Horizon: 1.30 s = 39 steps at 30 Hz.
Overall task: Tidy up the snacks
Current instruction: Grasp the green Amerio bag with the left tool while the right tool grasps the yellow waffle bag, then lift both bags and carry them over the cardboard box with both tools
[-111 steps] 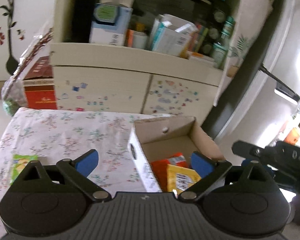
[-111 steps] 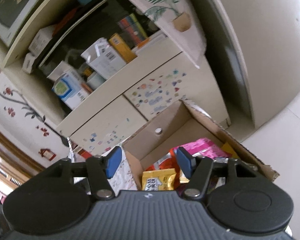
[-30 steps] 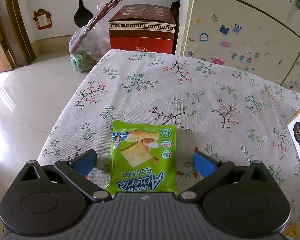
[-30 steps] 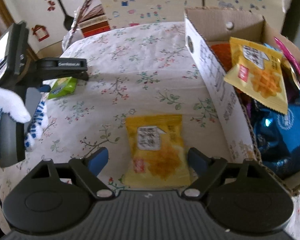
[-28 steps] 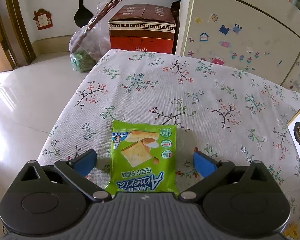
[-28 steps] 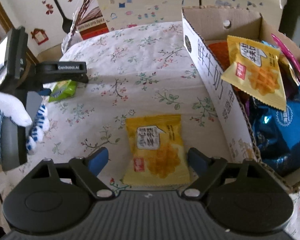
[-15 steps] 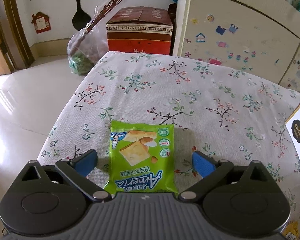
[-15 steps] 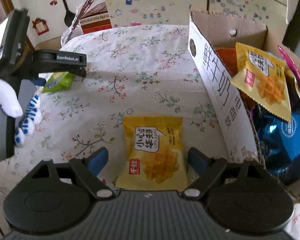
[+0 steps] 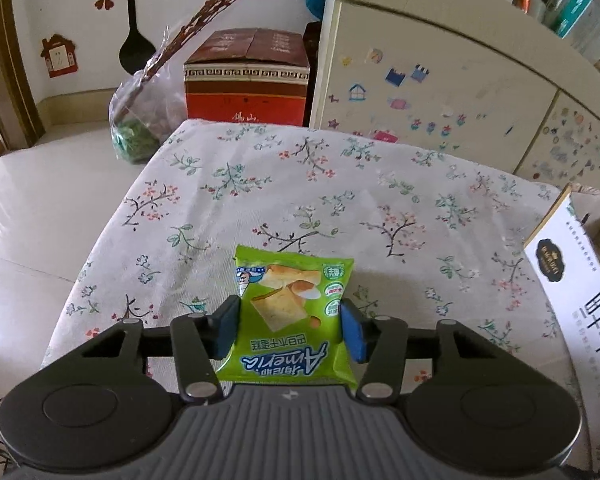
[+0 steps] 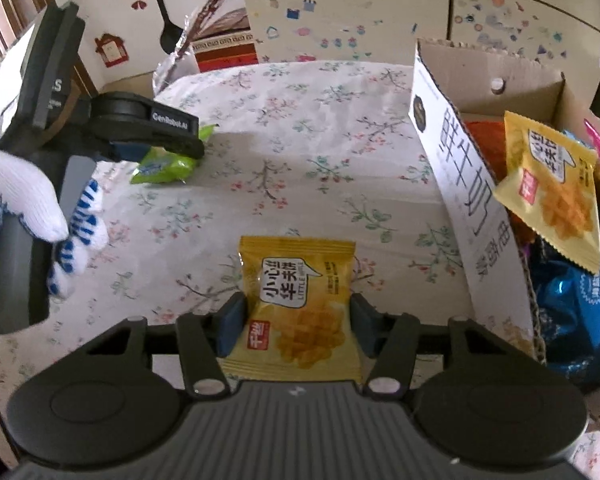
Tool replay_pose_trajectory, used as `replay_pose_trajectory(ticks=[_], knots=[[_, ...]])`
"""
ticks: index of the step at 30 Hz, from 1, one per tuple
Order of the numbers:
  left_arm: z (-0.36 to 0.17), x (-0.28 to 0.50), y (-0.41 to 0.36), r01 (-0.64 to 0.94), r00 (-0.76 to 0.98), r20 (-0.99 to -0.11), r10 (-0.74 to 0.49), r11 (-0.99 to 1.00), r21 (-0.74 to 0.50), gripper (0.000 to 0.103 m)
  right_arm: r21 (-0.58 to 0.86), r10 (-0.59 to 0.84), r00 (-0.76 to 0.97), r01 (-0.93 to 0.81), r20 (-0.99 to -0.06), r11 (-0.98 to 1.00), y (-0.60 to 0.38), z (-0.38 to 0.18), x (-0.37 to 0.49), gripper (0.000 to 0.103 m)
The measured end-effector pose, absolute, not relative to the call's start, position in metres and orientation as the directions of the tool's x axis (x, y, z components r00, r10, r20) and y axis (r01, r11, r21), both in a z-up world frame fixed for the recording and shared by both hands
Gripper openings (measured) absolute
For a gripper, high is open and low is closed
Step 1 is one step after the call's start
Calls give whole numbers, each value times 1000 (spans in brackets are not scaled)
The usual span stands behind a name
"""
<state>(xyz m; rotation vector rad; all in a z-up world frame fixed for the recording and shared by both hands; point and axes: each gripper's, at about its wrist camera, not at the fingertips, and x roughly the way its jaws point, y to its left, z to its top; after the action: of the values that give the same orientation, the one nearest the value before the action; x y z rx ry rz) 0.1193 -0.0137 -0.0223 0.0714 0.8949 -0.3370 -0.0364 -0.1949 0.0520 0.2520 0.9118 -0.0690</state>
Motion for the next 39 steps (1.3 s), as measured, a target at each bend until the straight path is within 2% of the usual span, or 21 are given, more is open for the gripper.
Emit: replay_pose_trajectory(ticks=[8,20,27,39], knots=[[4,100,-13,330,611,-737,-290,939,-95,58,226,60,646,178,-761,958,-202,63,-35,57],[31,63,0,294,654,-705,-274,951,-97,58,268,79,690,171,-720,948,-208,81,-37,57],[32,47,-1,277,659,-710,-247,958,-76,58,290,78,711,181,-699,940,-214,90,-38,57],[48,33,-18,304,647,-705,-290,946,-109,58,328,52,756,220,-653,919,-236,111,-41,57]])
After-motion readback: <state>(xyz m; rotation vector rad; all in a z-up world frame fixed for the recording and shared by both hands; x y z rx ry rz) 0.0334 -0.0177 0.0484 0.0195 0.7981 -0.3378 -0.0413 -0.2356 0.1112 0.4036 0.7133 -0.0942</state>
